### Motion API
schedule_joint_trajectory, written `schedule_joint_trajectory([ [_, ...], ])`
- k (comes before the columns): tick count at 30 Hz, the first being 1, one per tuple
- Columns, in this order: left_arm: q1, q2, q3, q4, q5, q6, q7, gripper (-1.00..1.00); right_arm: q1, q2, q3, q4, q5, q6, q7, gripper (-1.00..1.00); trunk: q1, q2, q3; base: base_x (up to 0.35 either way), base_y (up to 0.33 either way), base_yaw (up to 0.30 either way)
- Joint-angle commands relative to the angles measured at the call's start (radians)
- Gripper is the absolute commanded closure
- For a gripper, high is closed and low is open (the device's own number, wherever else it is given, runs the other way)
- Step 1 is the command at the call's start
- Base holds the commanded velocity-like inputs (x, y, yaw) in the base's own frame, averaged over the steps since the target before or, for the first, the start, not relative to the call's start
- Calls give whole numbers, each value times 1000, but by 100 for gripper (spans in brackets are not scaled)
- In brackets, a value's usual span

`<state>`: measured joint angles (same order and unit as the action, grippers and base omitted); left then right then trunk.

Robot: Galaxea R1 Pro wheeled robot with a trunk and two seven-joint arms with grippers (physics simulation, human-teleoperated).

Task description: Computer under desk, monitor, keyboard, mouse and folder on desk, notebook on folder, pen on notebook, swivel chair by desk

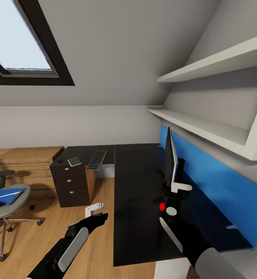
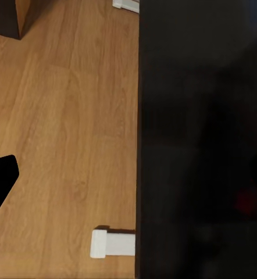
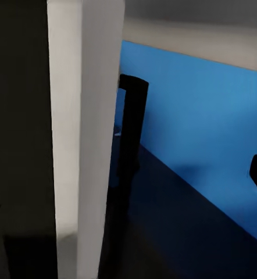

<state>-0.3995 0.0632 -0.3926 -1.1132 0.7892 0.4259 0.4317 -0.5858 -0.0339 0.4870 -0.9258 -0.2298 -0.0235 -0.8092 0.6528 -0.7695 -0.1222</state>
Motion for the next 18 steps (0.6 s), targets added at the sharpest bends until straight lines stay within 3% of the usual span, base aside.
schedule_joint_trajectory([
  [1, -1, 1, -3, -2, 10, 0, 10, -100, -2, -1, 5, -1, -9, -3, -7, -100, 0, -1, -1, -1, 0, -213],
  [13, -1, 1, -3, -2, 10, 0, 10, -100, -2, -1, 7, -1, -9, -3, -6, -100, 0, -1, 9, 0, 0, -216],
  [18, -1, 1, -3, -2, 10, 0, 10, -100, -2, -1, 7, -1, -9, -3, -5, -100, 0, -1, 10, 0, 0, -97],
])
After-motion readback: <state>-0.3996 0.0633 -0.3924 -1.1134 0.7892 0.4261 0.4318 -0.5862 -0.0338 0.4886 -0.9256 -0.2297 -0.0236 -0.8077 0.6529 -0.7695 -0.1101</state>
